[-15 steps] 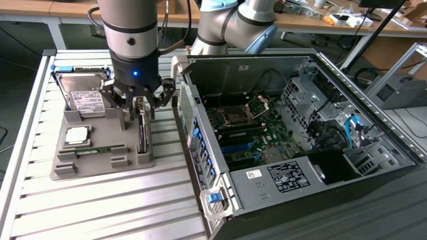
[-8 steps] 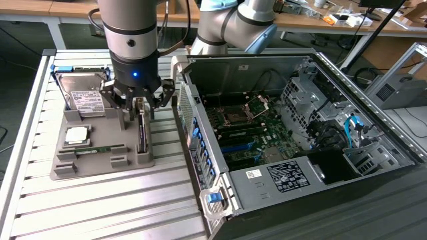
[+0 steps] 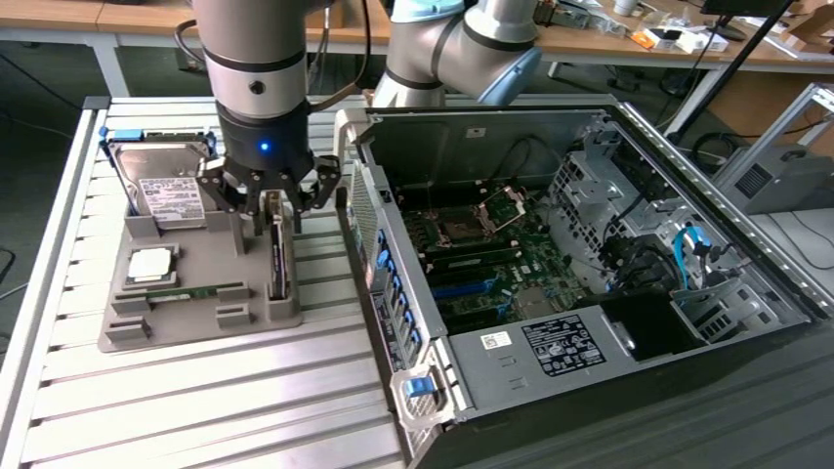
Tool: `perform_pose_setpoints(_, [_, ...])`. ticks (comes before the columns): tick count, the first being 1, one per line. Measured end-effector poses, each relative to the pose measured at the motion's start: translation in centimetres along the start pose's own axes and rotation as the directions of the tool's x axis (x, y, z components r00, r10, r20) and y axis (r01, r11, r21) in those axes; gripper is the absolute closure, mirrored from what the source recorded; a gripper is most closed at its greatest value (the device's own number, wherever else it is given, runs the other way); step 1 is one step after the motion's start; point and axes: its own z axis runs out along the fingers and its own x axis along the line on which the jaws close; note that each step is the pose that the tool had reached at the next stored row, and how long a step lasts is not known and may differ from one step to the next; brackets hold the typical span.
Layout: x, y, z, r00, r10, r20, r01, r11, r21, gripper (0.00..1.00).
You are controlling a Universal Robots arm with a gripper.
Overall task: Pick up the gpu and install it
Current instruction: 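Pick up the gpu and move the gpu toward the slot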
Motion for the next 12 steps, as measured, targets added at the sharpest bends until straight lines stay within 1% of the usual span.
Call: perform_pose_setpoints(12, [0.1,1.18,0.71,1.0,0.0,0.0,0.0,1.0,0.0001,0.52])
